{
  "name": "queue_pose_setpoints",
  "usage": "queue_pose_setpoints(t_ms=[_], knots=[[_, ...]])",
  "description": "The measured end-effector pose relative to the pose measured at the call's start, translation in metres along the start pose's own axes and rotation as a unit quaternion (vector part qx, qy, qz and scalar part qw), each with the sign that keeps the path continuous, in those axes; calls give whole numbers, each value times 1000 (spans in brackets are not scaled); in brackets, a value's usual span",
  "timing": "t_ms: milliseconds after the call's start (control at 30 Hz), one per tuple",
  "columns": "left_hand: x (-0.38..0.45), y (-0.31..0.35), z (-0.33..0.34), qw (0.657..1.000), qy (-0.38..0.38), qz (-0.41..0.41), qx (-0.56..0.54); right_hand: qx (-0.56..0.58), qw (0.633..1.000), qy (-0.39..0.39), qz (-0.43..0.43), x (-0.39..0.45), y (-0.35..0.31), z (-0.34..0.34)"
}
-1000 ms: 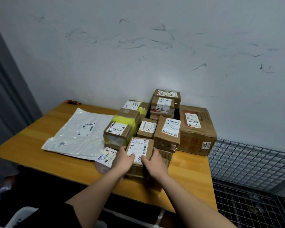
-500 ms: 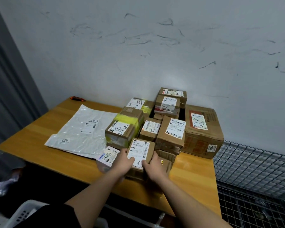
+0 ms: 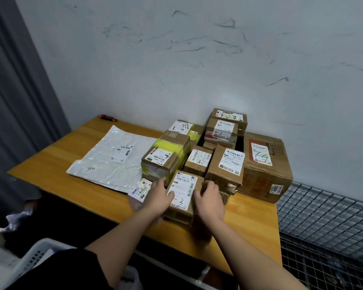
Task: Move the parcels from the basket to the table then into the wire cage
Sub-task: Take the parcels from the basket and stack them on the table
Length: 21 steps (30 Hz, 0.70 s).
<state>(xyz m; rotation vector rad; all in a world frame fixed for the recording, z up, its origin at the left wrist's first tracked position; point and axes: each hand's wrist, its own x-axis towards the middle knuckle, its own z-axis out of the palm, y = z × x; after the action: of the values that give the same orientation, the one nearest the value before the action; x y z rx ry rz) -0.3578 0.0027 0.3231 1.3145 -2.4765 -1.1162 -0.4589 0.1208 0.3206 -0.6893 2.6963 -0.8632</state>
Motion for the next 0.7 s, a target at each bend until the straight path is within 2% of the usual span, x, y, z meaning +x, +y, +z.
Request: queue_pose_setpoints(t_ms=[67, 133, 233, 333, 433, 567, 700], knots=[[-5, -1, -9, 997, 59, 28, 28, -4, 996, 67, -54, -3, -10, -8], [-12, -6, -22, 991, 121, 41, 35, 1, 987, 93, -129, -6, -27, -11], [-23, -23, -46, 982, 185, 24, 32, -13, 968, 73, -239, -14, -66, 0], [-37, -59, -78, 976, 215, -27, 37, -12, 949, 42, -311, -36, -106, 27], [-63, -120, -112, 967, 214, -113, 76, -42, 934, -18, -354, -68, -138, 72], [-106, -225, -132, 960, 149, -230, 54, -124, 909, -149, -370, -113, -148, 147], [-149, -316, -114, 941, 118, -317, -6, -179, 881, -294, -324, -149, -135, 223]])
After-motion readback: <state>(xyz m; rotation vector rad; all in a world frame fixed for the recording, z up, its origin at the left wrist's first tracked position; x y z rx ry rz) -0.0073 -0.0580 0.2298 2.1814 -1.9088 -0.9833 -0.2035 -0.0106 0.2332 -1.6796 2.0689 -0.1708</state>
